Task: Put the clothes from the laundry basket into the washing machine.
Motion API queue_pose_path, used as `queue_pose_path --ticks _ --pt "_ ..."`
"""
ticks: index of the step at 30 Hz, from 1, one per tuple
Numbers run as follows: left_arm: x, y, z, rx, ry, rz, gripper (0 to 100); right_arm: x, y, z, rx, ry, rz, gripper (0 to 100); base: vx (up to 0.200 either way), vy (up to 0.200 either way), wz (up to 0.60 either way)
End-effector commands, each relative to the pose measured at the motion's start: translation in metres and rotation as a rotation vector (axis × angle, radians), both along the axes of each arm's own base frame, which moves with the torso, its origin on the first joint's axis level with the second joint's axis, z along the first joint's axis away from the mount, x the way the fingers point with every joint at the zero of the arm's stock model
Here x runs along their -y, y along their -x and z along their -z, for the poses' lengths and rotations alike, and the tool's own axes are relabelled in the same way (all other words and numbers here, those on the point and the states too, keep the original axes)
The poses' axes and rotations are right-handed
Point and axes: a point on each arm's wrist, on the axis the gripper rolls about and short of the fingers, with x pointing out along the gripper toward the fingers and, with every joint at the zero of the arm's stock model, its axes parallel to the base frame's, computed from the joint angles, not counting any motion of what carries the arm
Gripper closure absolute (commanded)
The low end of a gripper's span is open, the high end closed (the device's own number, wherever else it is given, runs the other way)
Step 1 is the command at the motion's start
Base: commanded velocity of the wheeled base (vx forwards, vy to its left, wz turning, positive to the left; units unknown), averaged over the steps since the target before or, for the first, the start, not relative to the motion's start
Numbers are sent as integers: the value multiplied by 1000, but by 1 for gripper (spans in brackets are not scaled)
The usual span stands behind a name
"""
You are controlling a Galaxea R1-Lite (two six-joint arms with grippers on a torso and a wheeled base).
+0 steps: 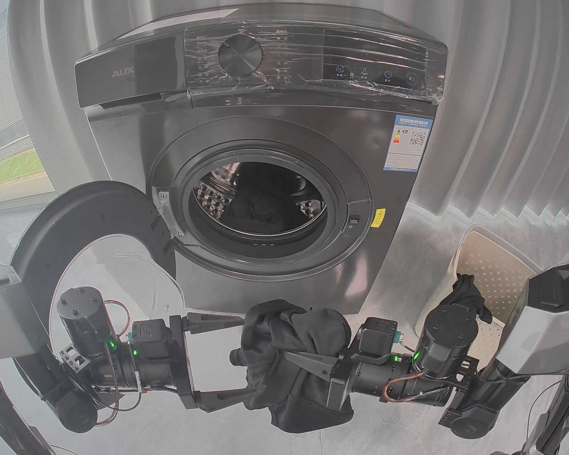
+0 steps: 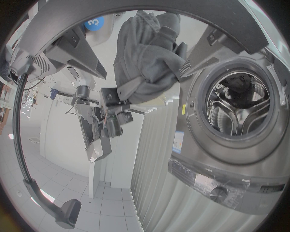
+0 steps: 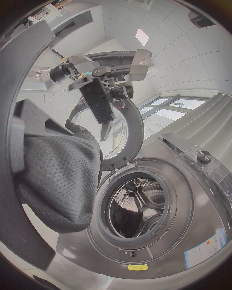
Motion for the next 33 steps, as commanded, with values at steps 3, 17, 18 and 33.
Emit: queue_pose_path --ticks 3,17,18,33 --pt "6 -5 23 -74 -44 22 0 -12 4 -10 12 -48 -37 100 0 0 0" --pt "29 -17 29 -63 -40 72 0 -18 11 -17 27 -71 -64 100 0 0 0" --pt "31 -16 30 -63 -41 79 0 -18 12 -18 28 -74 -65 100 0 0 0" --pt "37 -21 32 -59 -37 86 100 -22 14 -24 32 -99 -73 100 0 0 0"
